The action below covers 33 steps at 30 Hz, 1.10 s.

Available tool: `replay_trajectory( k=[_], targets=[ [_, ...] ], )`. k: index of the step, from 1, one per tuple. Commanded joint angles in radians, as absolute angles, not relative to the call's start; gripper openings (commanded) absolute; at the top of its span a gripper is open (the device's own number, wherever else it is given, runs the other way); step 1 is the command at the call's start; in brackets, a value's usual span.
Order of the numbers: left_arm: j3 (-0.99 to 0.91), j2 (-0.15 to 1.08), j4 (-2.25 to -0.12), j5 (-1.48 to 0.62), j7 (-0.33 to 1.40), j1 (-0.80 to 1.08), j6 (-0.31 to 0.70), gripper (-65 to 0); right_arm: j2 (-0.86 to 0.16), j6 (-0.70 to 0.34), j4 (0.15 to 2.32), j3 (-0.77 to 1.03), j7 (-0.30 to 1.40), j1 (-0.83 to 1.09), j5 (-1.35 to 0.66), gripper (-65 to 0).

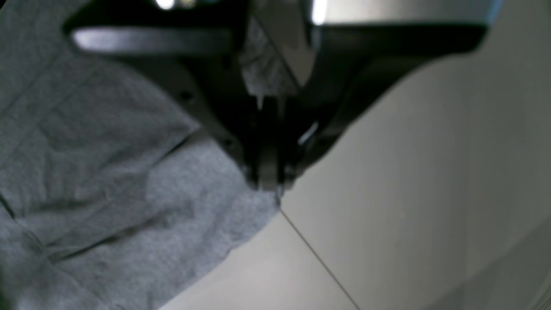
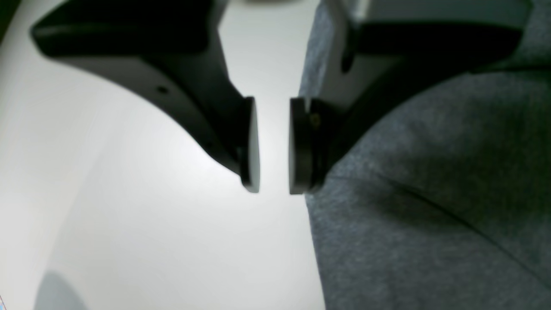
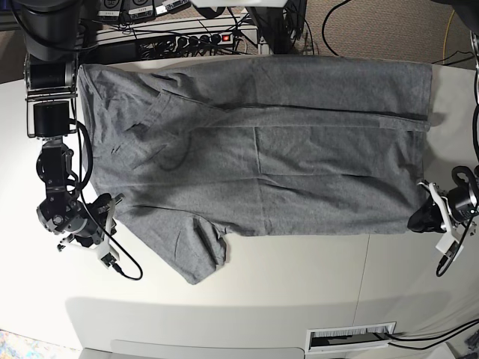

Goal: Fold the T-shirt properly
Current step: 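Lift that edge and fold it over onto the first fold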

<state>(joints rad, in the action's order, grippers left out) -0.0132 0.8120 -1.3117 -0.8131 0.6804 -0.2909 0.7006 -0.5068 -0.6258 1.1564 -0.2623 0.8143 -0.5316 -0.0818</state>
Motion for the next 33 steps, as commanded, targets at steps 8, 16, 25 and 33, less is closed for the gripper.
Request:
replay_trajectory(
  k=[8, 16, 25, 33],
  targets=[
    [-0.022, 0.837, -1.326, -0.819, 0.649, -0.313, 0.698, -65.0, -0.514, -0.617, 1.137, -0.253, 0.701, -0.566, -0.045, -36.4],
    [-0.022, 0.837, -1.326, -0.814, 0.65, -0.313, 0.698, -65.0, -0.48, -0.616, 0.835, -0.253, 0.537, -0.617, 0.004, -34.1],
    [-0.022, 0.837, -1.326, -0.808, 0.646, -0.313, 0.698, -65.0, -0.474, -0.617, 0.778, -0.253, 0.604, -0.626, -0.059, -39.7],
    [-0.022, 0.837, -1.326, -0.808, 0.646, -0.313, 0.698, -65.0, -0.479, -0.617, 0.833, -0.253, 0.835, -0.628, -0.159, -65.0]
  ],
)
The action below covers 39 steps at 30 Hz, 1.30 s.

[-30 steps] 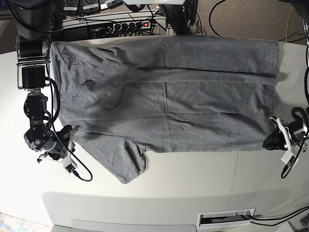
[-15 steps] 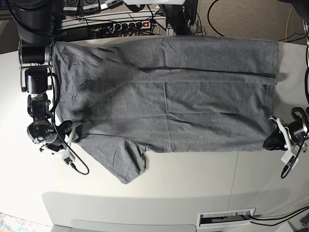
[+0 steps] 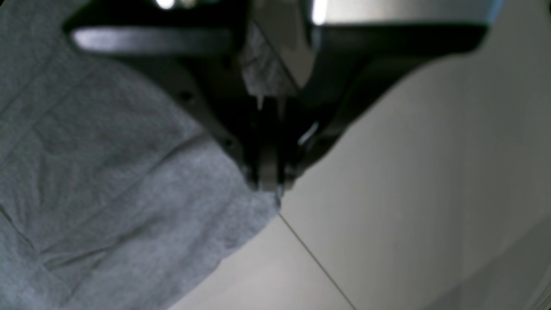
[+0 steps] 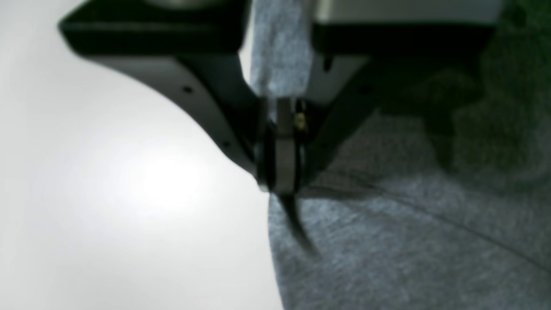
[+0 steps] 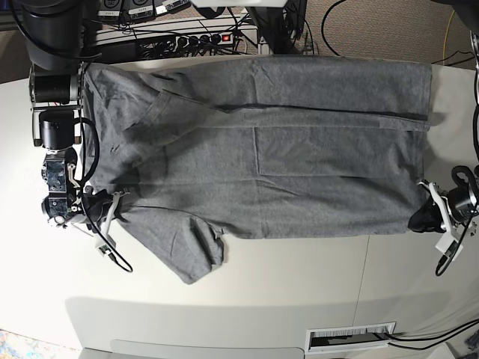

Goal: Fold the T-shirt properly
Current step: 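Lift that edge and fold it over onto the first fold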

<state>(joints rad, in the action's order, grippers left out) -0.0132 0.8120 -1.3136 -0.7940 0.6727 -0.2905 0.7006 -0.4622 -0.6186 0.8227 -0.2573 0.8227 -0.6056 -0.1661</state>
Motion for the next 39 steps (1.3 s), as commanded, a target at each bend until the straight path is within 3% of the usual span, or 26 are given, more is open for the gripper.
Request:
replay_trajectory(
  k=[1, 14, 22, 29, 39],
  targets=[
    [-0.022, 0.837, -1.326, -0.807, 0.646, -0.313, 0.698, -65.0, -0.48, -0.617, 0.855, -0.253, 0.855, -0.628, -0.169, -65.0],
    [-0.022, 0.845, -1.326, -0.826, 0.709, -0.313, 0.698, -65.0, -0.568, -0.618, 1.23, -0.253, 1.144, -0.573, -0.482, -65.0],
    [-0.022, 0.873, -1.327, -1.038, 0.944, -0.313, 0.698, -65.0, -0.681, -0.619, 1.49, -0.253, 1.253, -0.427, -0.521, -65.0],
    [-0.022, 0.92, -1.327, -1.248, 1.18, -0.313, 0.698, -65.0, -0.743, -0.619, 1.575, -0.249, 1.286, -0.305, -0.52, -65.0],
    [-0.022, 1.009, -1.327, -1.395, 1.292, -0.263, 0.698, -65.0, -0.743, -0.619, 1.719, -0.006, 1.292, -0.088, -0.582, -65.0]
  ],
)
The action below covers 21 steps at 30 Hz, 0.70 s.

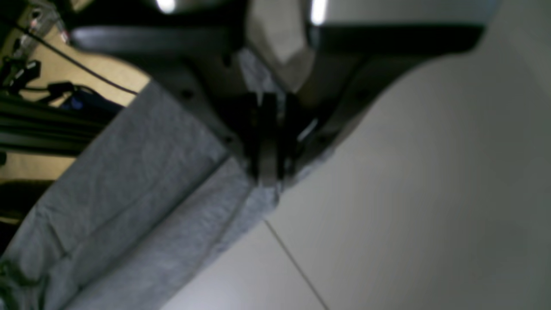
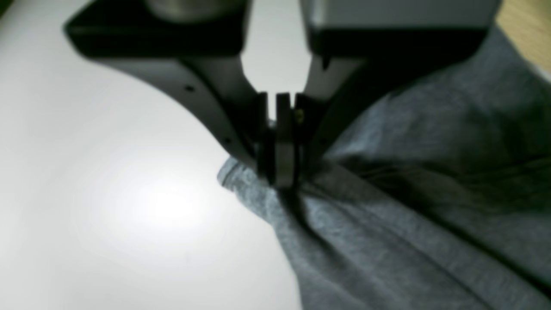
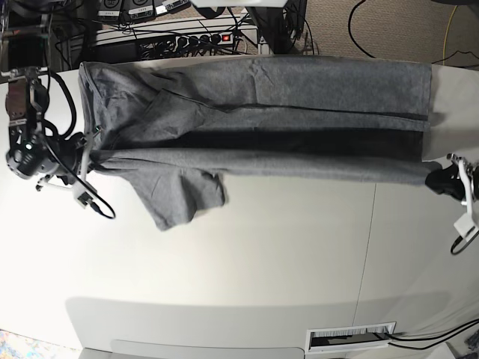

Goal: Fold the T-shirt properly
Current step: 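Lift that edge and fold it over onto the first fold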

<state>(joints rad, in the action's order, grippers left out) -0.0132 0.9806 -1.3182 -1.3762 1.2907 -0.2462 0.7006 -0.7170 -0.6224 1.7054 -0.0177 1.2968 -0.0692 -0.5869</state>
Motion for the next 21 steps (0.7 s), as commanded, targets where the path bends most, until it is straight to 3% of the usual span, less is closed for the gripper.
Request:
replay_trajectory(
  k=[1, 7, 21],
  targets=[
    [-0.022, 1.015, -1.327, -1.406, 1.301, -0.246, 0.698, -65.0, -0.743, -0.62, 1.728, 0.022, 1.292, -0.065, -0.587, -65.0],
    [-0.022, 1.019, -1.327, -1.422, 1.309, -0.154, 0.698, -65.0, -0.743, -0.621, 1.76, 0.127, 1.291, 0.037, -0.613, -65.0],
    [-0.023, 1.02, -1.327, -1.422, 1.336, -0.072, 0.698, -65.0, -0.742, -0.621, 1.761, 0.133, 1.292, 0.073, -0.609, -65.0]
  ],
)
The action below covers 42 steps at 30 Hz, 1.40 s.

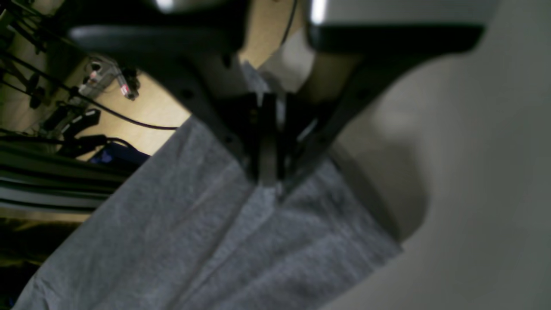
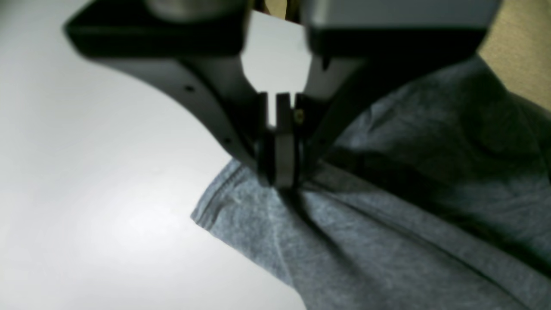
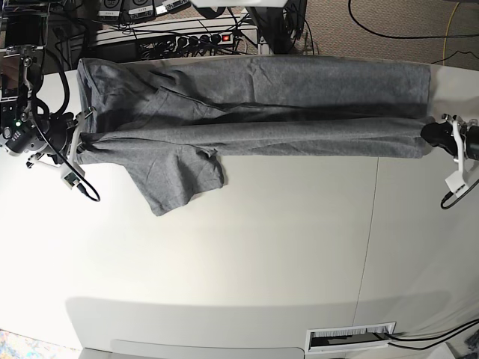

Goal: Fold the T-shirt properly
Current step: 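Lift that edge and fold it over onto the first fold, then grasp the end of the folded strip with the left gripper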

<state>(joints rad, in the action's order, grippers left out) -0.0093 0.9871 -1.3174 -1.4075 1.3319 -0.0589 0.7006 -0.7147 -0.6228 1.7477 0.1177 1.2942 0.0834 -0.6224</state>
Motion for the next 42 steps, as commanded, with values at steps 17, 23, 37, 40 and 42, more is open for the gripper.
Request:
replay_trajectory(
  k=[17, 23, 37, 40, 42],
  targets=[
    [-0.023, 1.02, -1.327, -1.277, 1.185, 0.082, 0.698, -49.7, -0.742, -0.621, 1.761, 0.133, 1.298, 0.073, -0.61, -65.0],
    [-0.023, 1.02, -1.351, -1.267, 1.152, 0.08, 0.698, -48.2, -0.742, -0.621, 1.761, 0.133, 1.305, 0.089, -0.611, -65.0],
    [-0.043, 1.009, -1.6, -1.266, 1.151, 0.08, 0.698, -48.2, -0.743, -0.621, 1.761, 0.133, 1.316, 0.135, -0.575, -58.8],
    [-0.043, 0.999, -1.608, -1.256, 1.15, 0.08, 0.698, -48.2, -0.743, -0.621, 1.761, 0.133, 1.312, 0.132, -0.575, -45.6],
    [-0.043, 0.988, -1.608, -1.257, 1.151, 0.081, 0.698, -48.2, -0.742, -0.621, 1.761, 0.133, 1.296, 0.13, -0.575, -43.0]
  ],
)
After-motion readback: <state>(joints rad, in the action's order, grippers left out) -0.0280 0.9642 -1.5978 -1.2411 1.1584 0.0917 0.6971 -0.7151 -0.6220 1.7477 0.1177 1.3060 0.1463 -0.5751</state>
